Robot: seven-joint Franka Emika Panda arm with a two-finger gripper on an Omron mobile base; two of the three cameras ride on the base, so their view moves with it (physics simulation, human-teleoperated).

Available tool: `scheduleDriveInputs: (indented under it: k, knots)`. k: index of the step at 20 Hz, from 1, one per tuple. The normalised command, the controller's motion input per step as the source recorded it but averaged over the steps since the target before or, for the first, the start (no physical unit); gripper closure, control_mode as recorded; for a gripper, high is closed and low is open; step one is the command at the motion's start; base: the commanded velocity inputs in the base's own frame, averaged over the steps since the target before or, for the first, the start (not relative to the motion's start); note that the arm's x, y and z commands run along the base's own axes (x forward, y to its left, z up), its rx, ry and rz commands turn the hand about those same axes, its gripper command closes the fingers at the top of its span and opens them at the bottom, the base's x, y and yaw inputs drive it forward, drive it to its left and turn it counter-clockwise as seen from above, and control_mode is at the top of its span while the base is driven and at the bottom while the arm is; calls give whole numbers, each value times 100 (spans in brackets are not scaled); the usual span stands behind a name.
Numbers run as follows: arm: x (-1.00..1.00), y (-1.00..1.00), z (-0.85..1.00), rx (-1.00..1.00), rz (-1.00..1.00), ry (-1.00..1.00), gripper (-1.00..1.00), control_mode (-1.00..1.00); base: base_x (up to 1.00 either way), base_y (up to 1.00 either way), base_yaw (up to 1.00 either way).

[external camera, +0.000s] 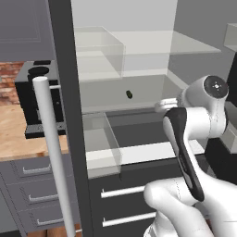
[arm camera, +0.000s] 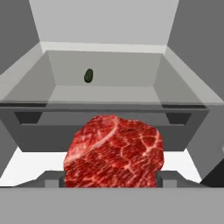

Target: Move the pickle and steak from the top shelf to the second highest shelf to make space. Then, place the pitcher from the counter on the cleared top shelf.

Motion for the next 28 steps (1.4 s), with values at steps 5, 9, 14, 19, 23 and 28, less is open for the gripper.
scheduleDriveInputs:
  k: [5, 9, 14, 19, 23, 28]
  knots:
    - [39, 0, -23, 0, 0, 0, 100, -100, 0, 0, 0]
    - [51, -16, -18, 0, 0, 0, 100, -100, 0, 0, 0]
    - [51, -40, -8, 0, 0, 2, 100, -100, 0, 0, 0]
    - [66, -39, -7, 0, -1, 4, 100, -100, 0, 0, 0]
    - [66, -19, -16, 0, 0, 1, 100, -100, 0, 0, 0]
    - [62, -12, -22, 0, 0, 0, 100, -100, 0, 0, 0]
